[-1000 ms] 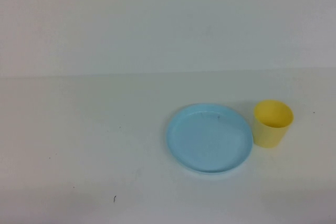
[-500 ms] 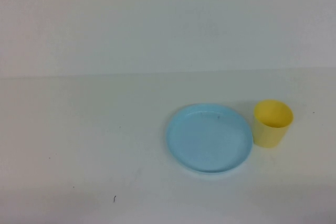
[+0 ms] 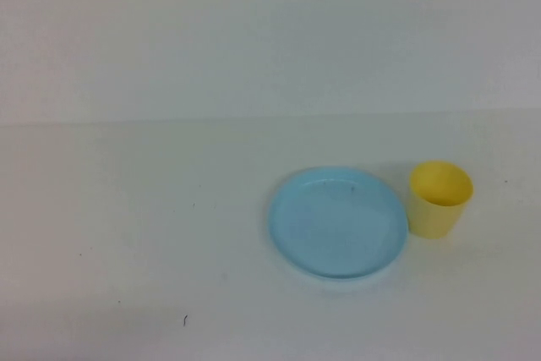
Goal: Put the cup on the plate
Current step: Pick up the cup from the table
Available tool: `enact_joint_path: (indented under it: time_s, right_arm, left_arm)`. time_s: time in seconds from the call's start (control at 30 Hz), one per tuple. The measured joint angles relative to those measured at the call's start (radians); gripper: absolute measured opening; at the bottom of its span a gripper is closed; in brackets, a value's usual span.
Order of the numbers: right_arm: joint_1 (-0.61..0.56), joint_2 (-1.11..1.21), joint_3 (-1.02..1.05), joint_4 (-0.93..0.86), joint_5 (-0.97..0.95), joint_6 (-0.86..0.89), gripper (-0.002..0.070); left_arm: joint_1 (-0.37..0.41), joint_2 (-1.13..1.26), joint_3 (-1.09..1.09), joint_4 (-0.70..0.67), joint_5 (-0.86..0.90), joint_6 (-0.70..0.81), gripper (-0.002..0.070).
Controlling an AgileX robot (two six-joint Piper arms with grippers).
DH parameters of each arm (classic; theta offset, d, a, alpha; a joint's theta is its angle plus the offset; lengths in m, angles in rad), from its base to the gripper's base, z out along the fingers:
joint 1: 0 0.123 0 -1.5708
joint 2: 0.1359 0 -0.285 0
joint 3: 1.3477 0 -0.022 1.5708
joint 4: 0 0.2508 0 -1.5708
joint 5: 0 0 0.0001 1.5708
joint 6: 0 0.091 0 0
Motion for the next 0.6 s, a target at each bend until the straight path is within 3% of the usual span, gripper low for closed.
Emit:
enact_joint_path:
  time_s: [0.17, 0.33, 0.5, 0.6]
  right_arm:
    - [0.000, 0.284, -0.346, -0.184, 0.355, -0.049, 0.0001]
    - [0.000, 0.623, -0.599, -0.153, 0.694, -0.219, 0.0001]
    - [0.000, 0.886, -0.762, 0.005, 0.697, -0.277, 0.0001]
    - [0.000, 1.013, -0.826, 0.150, 0.755, -0.454, 0.0001]
  left_arm:
    - [0.000, 0.000, 0.000, 0.000, 0.000, 0.000, 0.0001]
    - [0.000, 0.000, 0.000, 0.000, 0.000, 0.002, 0.0001]
    - [0.000, 0.000, 0.000, 0.000, 0.000, 0.002, 0.0001]
    - [0.000, 0.000, 0.000, 0.000, 0.000, 0.002, 0.0001]
